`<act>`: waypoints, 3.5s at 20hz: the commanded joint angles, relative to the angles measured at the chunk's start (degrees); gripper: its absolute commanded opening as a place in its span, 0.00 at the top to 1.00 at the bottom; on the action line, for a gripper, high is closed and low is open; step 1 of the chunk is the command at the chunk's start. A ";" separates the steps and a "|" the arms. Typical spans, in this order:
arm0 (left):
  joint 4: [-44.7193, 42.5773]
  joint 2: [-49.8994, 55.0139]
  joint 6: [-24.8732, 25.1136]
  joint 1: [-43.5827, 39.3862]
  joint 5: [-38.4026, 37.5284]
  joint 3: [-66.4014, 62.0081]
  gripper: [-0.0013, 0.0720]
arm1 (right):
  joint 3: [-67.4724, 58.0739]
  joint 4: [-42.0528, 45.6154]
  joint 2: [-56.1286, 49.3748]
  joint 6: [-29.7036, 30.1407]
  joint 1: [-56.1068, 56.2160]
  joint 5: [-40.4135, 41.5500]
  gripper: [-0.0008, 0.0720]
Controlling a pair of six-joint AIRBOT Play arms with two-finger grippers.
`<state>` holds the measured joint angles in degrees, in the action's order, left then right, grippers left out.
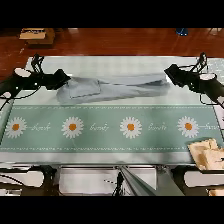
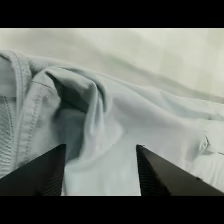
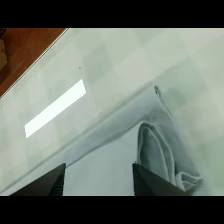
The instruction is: Fold the shirts.
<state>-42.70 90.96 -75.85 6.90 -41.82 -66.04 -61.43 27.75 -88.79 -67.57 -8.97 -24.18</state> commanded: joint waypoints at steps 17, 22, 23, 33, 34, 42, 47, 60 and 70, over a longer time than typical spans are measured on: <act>0.79 -2.23 4.94 3.30 -15.87 -2.29 0.22 | -0.37 -5.35 -9.77 -0.24 -2.36 -12.74 0.25; 0.79 -2.23 4.94 1.95 -15.76 -2.29 0.22 | -5.81 -5.38 -10.84 4.70 1.70 -7.50 0.93; 0.79 -2.23 4.94 1.97 -15.78 -2.29 0.22 | -7.26 -5.33 -10.73 4.72 1.68 -7.63 0.95; 17.66 -2.19 7.58 -3.87 -21.51 -2.29 0.95 | -9.92 12.39 7.78 -3.10 0.66 -29.14 0.95; 18.82 -2.14 7.72 -6.27 -21.27 -2.29 0.95 | -9.92 14.73 10.56 -4.92 1.05 -31.08 0.95; 19.26 -0.37 5.46 -30.29 -11.93 -2.27 0.95 | -9.92 30.99 29.31 -21.22 5.90 -39.41 0.95; 21.97 1.14 2.47 -45.18 0.42 -2.29 0.95 | -9.92 32.83 37.31 -26.84 10.25 -42.86 0.95; 26.34 -1.33 7.93 -46.38 7.98 -2.03 0.95 | -9.73 47.93 45.00 -32.85 15.63 -51.39 0.95; 1.84 -37.83 7.67 4.17 -17.38 -2.03 0.95 | -7.65 36.17 20.28 -26.73 30.49 -28.37 0.95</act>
<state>-35.24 61.34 -68.29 -3.25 -48.31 -68.12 -69.45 65.76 -60.60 -94.87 14.39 -61.49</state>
